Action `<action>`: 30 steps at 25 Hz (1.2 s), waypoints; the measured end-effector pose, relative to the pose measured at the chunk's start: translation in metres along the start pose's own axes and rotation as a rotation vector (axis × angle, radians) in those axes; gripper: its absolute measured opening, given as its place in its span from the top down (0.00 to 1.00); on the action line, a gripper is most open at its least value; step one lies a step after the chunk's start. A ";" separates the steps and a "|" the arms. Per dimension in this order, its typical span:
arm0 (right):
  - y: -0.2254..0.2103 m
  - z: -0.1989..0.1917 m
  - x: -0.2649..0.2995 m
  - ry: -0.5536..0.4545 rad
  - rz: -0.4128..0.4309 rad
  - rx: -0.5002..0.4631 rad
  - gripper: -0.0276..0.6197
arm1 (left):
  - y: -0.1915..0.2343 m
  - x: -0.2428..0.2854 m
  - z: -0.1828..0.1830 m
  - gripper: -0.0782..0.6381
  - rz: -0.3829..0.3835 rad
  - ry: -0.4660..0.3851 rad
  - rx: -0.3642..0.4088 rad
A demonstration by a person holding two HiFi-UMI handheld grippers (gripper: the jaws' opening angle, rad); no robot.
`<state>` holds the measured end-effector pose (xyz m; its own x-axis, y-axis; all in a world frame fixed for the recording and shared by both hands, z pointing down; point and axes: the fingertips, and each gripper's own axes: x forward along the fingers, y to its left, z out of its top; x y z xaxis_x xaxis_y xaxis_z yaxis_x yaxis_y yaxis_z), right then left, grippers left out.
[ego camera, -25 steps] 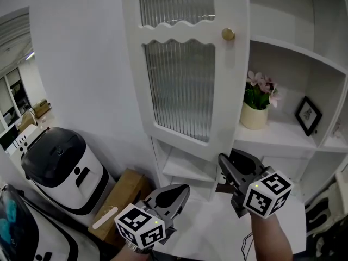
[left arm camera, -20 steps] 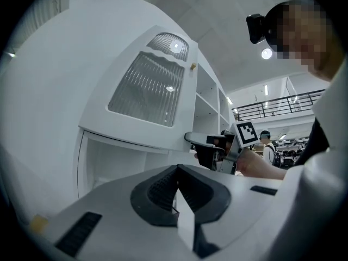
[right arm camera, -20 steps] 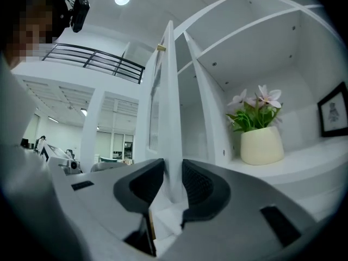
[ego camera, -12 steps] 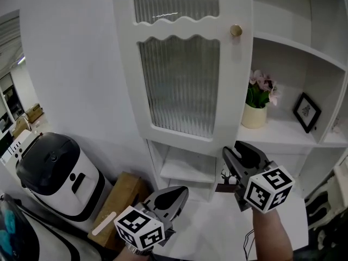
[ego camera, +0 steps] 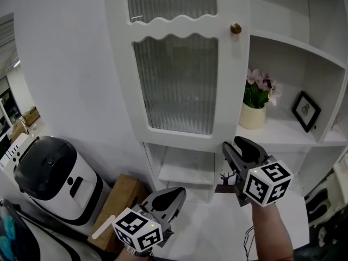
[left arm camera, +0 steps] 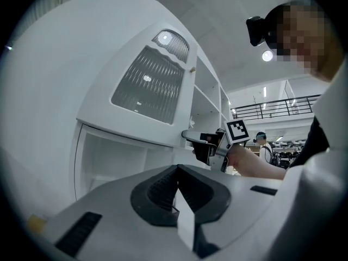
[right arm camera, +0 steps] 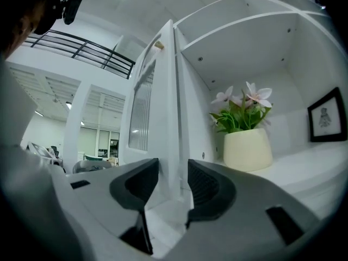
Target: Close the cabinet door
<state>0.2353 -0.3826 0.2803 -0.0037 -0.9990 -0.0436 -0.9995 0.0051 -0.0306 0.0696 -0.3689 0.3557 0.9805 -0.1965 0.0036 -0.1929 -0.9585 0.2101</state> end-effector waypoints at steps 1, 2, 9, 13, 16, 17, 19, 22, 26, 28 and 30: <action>-0.001 0.000 0.001 0.000 -0.002 0.005 0.71 | 0.001 0.000 0.000 0.88 0.000 0.000 0.000; -0.003 -0.001 0.003 0.001 -0.004 0.008 0.71 | 0.001 0.000 0.000 0.88 0.001 0.000 0.000; -0.010 -0.001 0.011 0.004 -0.024 0.011 0.71 | 0.006 -0.006 0.002 0.88 0.013 -0.007 0.001; -0.013 -0.003 0.015 0.004 -0.039 0.016 0.71 | 0.009 -0.012 0.001 0.88 0.025 -0.009 -0.001; -0.013 -0.003 0.017 0.003 -0.040 0.018 0.71 | 0.011 -0.016 0.003 0.88 0.035 -0.012 0.000; -0.013 -0.002 0.017 0.002 -0.040 0.016 0.71 | 0.011 -0.017 0.004 0.88 0.038 -0.014 0.001; -0.013 -0.002 0.018 -0.002 -0.039 0.017 0.71 | 0.012 -0.018 0.004 0.88 0.044 -0.015 0.001; -0.014 -0.002 0.018 -0.002 -0.035 0.022 0.71 | 0.010 -0.018 0.002 0.88 0.050 -0.011 -0.003; -0.012 -0.004 0.016 0.014 -0.028 -0.007 0.73 | 0.005 -0.020 0.000 0.88 0.066 -0.010 -0.006; -0.009 -0.008 0.014 0.036 -0.033 -0.062 0.79 | 0.001 -0.020 -0.001 0.88 0.075 -0.013 -0.009; -0.007 -0.011 0.009 0.048 -0.029 -0.076 0.84 | -0.003 -0.020 -0.003 0.88 0.086 -0.015 -0.011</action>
<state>0.2423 -0.3917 0.2908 0.0260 -0.9997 0.0044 -0.9987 -0.0258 0.0451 0.0503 -0.3614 0.3574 0.9596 -0.2812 0.0073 -0.2759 -0.9357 0.2201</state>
